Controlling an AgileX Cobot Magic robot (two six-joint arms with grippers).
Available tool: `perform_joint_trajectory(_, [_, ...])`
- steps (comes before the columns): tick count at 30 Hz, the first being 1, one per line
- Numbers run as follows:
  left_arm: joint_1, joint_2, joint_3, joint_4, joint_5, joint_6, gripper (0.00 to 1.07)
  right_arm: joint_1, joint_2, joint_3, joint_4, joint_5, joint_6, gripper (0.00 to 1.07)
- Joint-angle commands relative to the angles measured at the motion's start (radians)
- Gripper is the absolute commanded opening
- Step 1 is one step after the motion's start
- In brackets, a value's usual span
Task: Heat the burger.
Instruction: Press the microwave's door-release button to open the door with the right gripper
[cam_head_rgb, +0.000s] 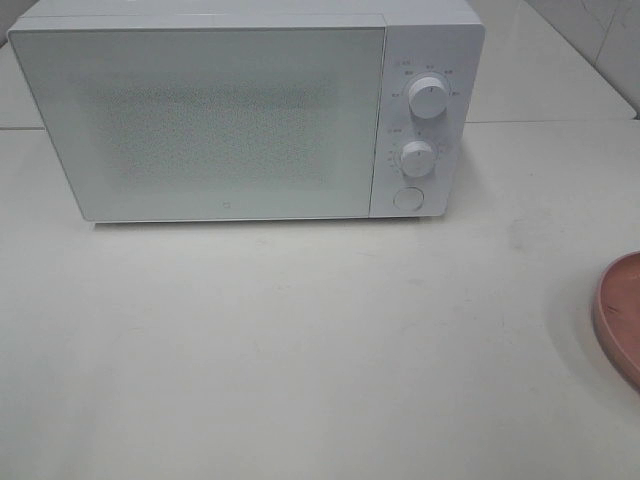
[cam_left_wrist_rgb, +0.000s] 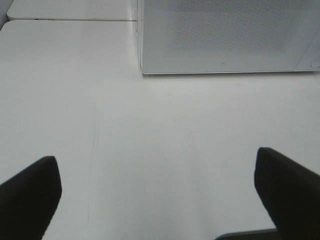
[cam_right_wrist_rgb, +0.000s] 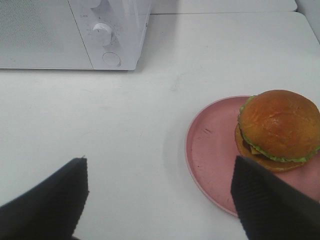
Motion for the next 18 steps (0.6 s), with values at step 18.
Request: perform_joint_trajectory(18, [0.004,-0.024,0.000,-0.007,-0.009,-0.004,0.98,-0.002,0.278,-0.014,-0.007,-0.234,-0.008,0.76])
